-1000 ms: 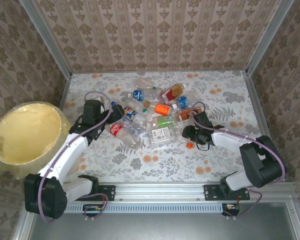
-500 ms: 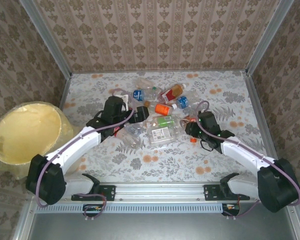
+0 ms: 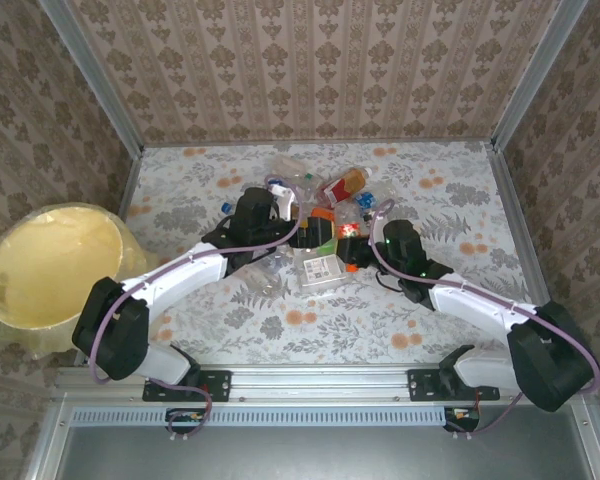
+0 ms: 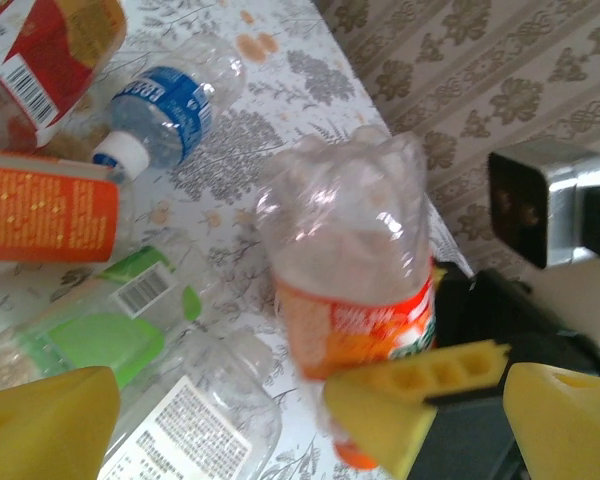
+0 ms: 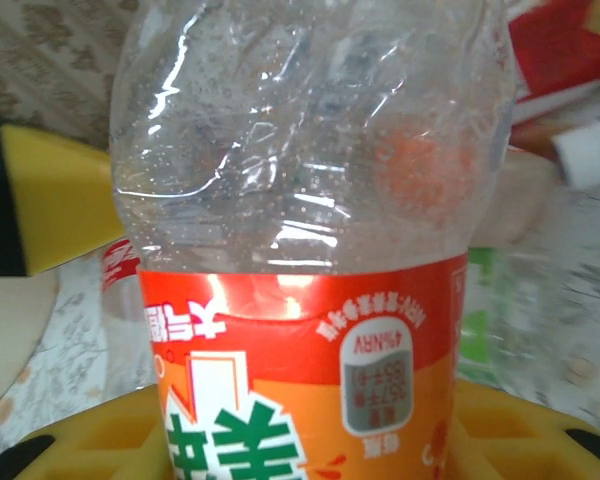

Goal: Put the plastic bottles in the bin

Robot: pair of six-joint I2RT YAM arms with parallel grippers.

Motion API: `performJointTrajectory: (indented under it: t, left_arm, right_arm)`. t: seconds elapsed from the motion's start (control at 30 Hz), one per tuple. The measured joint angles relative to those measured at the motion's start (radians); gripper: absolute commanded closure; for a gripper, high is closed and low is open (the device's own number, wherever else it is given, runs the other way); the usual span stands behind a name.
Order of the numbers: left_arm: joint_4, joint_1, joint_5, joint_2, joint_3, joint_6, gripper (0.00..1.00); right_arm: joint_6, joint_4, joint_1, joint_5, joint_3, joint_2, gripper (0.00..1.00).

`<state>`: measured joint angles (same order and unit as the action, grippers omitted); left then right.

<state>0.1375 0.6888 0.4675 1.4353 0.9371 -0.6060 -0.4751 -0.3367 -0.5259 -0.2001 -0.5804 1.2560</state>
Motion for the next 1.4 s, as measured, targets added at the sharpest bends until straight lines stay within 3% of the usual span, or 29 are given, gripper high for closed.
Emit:
performJointTrajectory:
  t: [0.33, 0.57, 0.67, 0.87, 1.07, 1.1, 1.4]
  left_arm:
    - [0.014, 0.000, 0.000, 0.051, 0.032, -0.011, 0.05]
    - [0.026, -0.003, 0.035, 0.094, 0.063, -0.066, 0.36]
    - [0.056, -0.005, 0.053, 0.095, 0.060, -0.083, 0.45]
    - [0.065, -0.018, 0.013, 0.094, 0.039, -0.097, 0.49]
    - [-0.001, -0.057, -0.090, 0.061, 0.018, -0.090, 0.50]
    - [-0.010, -0.061, -0.102, 0.054, 0.018, -0.089, 0.49]
    - [-0.069, -0.068, -0.187, 0.028, 0.018, -0.061, 0.49]
  right_arm:
    - [0.079, -0.155, -0.072, -0.099, -0.045, 0.084, 0.60]
    - [0.129, -0.193, -0.100, -0.113, -0.055, 0.105, 0.56]
    - [0.133, -0.198, -0.099, -0.105, -0.055, 0.107, 0.46]
    - [0.134, -0.136, -0.072, -0.112, -0.055, 0.080, 0.22]
    - [0.123, 0.021, 0.037, -0.102, -0.048, -0.091, 0.08]
    - [0.122, 0.050, 0.056, -0.092, -0.048, -0.120, 0.01]
    - [0.059, 0.523, 0.378, 0.185, -0.062, -0.291, 0.00]
